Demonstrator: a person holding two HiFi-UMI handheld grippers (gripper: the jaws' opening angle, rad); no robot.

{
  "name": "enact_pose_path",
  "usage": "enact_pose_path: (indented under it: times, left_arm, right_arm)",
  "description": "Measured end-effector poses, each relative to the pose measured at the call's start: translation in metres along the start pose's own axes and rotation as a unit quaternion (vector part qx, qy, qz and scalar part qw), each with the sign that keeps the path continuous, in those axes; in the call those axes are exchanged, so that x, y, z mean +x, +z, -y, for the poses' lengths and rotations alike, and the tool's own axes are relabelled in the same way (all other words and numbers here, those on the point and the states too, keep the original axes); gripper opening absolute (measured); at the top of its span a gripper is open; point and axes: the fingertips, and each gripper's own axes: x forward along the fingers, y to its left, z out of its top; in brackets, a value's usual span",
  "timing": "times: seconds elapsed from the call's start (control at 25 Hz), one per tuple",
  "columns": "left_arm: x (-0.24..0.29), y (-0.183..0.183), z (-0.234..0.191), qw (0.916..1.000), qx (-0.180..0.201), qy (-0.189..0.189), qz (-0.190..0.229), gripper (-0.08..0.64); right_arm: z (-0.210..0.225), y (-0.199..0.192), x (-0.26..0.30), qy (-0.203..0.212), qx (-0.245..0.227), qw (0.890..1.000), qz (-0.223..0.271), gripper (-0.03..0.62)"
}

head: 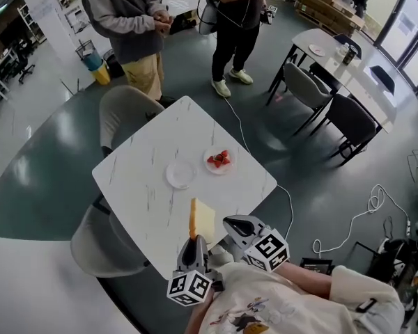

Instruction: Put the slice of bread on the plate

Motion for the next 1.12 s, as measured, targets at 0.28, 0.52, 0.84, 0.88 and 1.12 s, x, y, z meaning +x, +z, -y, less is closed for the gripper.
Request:
enact_pose_path:
  times: [0.28, 0.52, 0.84, 0.88, 1.12]
  left_arm:
    - [0.033, 0.018, -0.014, 0.9999, 0.004, 0.004, -0.008, 0.091]
    - [0.061, 0.029, -0.021, 0.9998, -0.001, 0.012, -0.012, 0.091]
    - [0.095, 0.035, -0.032, 0.9991, -0.019, 0.031, -0.022, 0.091]
    - [0.099, 0.037, -0.034, 0.999, -0.021, 0.033, -0.021, 0.091]
    - [0.125, 0.04, -0.043, 0.9982, -0.034, 0.04, -0.028, 0.091]
  right_arm:
    - [0.015, 0.015, 0.03, 0.005, -0.011, 1.0, 0.001, -0.005]
    - [0.034, 0.028, 0.049, 0.011, -0.016, 1.0, -0.004, -0.005]
    - [0.06, 0.032, 0.077, 0.029, -0.014, 0.999, -0.031, -0.005]
    - [0.062, 0.031, 0.081, 0.033, -0.014, 0.999, -0.036, -0.005]
    - [0.08, 0.032, 0.102, 0.052, -0.024, 0.997, -0.053, -0.005]
